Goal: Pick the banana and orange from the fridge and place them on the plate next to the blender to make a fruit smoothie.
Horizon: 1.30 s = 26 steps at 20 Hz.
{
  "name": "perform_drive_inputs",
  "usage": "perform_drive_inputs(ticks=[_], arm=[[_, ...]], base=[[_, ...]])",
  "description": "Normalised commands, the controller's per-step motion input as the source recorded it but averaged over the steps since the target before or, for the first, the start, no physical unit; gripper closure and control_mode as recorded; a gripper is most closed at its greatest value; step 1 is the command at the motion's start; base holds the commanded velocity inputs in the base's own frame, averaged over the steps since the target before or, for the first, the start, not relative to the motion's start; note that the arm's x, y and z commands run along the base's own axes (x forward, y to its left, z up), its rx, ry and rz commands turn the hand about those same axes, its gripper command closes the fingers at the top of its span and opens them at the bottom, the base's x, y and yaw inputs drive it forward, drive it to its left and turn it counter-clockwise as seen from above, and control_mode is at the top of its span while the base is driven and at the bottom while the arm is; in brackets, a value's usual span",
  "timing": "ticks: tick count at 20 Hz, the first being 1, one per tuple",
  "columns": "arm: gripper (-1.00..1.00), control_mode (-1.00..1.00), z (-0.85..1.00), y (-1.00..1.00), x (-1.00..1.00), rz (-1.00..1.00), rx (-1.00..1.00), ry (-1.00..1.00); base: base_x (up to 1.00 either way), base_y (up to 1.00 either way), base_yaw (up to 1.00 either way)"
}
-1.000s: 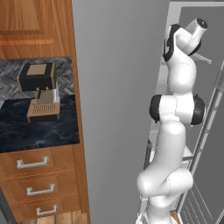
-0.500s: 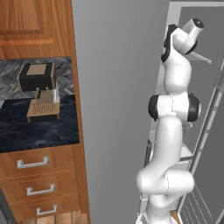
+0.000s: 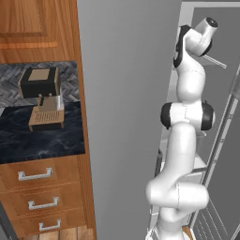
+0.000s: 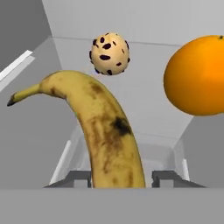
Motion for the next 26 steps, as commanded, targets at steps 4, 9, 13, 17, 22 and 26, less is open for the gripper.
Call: perform_drive_inputs(ticks=[4, 9, 13, 17, 22, 26], arm=[[1.00, -1.00, -0.19, 0.02, -0.09, 0.00, 0.00, -0.24], [1.00, -1.00, -0.17, 0.00, -0.69, 0.00, 0.00, -0.25], [1.00, -1.00, -0.45, 0.00, -0.66, -0.06, 0.00, -0.20], [1.00, -1.00, -0.68, 0.28, -0.55, -0.20, 0.00, -0.10], [1.00, -1.00, -0.26, 0.47, -0.50, -0.33, -0.02, 0.01], [1.00, -1.00, 0.00, 0.40, -0.48, -0.33, -0.06, 0.08]], base=[[0.00, 0.00, 0.00], [0.00, 0.00, 0.00], [0.00, 0.00, 0.00], [0.00, 0.00, 0.00], [0.00, 0.00, 0.00], [0.00, 0.00, 0.00]])
